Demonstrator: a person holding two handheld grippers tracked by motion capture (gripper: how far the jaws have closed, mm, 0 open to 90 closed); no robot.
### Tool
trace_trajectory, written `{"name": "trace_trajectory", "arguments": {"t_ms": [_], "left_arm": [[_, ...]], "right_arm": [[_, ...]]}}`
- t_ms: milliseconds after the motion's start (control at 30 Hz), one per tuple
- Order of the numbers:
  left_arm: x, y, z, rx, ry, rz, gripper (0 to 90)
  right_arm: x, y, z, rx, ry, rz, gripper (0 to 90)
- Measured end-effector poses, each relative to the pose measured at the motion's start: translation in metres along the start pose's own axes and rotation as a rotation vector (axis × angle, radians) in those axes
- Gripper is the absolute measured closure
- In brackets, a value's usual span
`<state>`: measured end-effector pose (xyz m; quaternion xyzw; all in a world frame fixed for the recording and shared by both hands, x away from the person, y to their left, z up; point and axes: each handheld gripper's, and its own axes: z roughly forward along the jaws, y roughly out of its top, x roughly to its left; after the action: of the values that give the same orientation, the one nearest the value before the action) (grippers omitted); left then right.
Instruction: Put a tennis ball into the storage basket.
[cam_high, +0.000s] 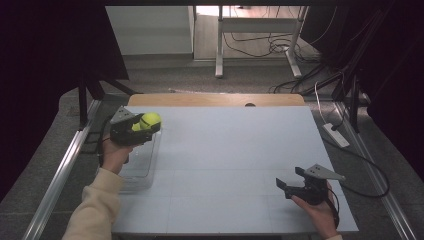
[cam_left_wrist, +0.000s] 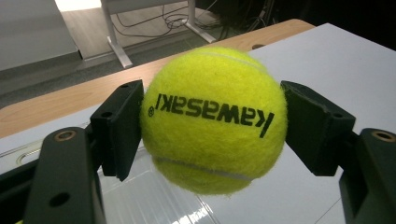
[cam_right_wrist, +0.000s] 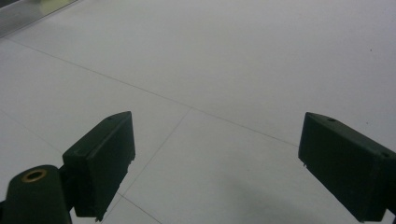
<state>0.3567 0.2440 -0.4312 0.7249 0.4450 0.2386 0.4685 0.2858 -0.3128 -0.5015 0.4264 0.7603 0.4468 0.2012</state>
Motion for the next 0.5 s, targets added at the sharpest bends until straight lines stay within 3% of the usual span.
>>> {"name": "trace_trajectory", "arguments": {"t_ms": [500], "left_arm": [[0.012,-0.001,-0.004,0.010,0.034,-0.015,26.7]], "right_arm": [[0.000,0.000,0.000,-0.002,0.003,0.002,10.9]]}}
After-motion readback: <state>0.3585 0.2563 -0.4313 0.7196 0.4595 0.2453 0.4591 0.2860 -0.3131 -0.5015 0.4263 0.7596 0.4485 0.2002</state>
